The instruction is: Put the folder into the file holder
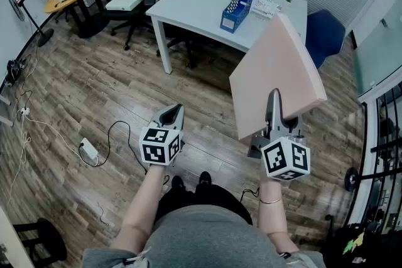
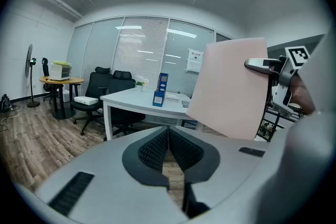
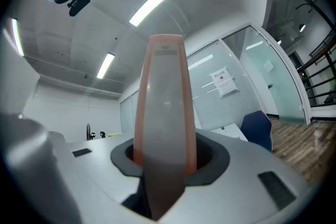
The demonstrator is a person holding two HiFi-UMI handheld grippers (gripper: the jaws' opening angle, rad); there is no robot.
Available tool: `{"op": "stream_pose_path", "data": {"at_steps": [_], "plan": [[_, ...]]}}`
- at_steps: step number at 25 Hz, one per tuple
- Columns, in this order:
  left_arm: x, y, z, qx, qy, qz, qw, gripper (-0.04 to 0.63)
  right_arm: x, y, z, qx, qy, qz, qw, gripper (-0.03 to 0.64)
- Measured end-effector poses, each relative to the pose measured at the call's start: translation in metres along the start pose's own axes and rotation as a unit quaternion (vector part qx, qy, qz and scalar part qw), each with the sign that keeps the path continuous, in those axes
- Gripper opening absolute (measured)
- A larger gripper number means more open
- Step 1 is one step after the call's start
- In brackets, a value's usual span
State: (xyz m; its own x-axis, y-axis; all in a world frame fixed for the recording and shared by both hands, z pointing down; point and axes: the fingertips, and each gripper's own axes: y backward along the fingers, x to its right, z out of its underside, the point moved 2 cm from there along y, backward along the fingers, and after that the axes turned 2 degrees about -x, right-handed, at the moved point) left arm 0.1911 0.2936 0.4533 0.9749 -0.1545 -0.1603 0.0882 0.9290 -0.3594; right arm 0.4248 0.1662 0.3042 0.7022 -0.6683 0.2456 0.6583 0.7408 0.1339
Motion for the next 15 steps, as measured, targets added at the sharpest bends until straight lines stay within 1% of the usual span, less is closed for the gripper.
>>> {"op": "stream_pose_path", "data": {"at_steps": [5, 10, 15], "plan": [[0.004, -0.006, 0.001, -0.005, -0.001, -0.003, 1.0000, 0.026, 0.009, -0.003, 0.008, -0.014, -0.016, -0.005, 1.000, 0.167], [0.007, -0.011, -0.003, -0.002, -0.001, -0.006, 1.0000, 0.026, 0.013, -0.009, 0.008, -0.020, -0.014, -0.010, 1.000, 0.167], [0.012, -0.015, -0.006, 0.007, 0.001, -0.010, 0.9999, 0.026, 0.020, -0.018, 0.005, -0.015, -0.014, -0.015, 1.000, 0.167]]}}
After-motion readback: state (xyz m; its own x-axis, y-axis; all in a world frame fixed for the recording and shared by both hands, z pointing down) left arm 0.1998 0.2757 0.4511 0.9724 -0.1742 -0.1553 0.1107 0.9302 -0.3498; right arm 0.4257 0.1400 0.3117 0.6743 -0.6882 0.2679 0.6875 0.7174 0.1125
